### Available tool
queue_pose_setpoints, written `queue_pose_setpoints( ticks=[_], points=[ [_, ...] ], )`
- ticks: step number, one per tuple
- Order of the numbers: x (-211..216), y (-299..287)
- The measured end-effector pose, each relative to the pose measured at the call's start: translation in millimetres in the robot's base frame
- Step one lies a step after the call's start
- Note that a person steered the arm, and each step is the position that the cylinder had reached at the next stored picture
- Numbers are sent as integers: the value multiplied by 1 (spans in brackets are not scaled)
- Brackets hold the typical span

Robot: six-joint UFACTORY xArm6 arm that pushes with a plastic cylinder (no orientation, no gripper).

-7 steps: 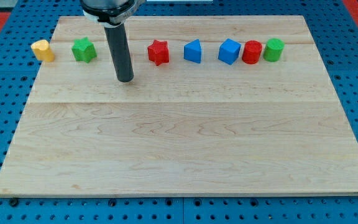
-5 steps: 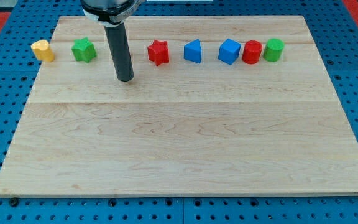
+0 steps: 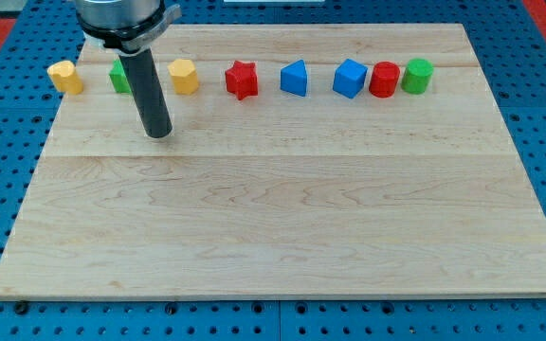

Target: Move the yellow hexagon up a bit

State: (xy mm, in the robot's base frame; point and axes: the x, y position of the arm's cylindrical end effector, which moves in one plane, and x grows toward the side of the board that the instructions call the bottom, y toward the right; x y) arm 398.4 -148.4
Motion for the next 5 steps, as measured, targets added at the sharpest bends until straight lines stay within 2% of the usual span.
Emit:
queue_pose_setpoints(
  ticks=[2, 4, 5],
  points=[
    [-48, 9],
    [-113, 21],
    [-75, 25]
  ],
)
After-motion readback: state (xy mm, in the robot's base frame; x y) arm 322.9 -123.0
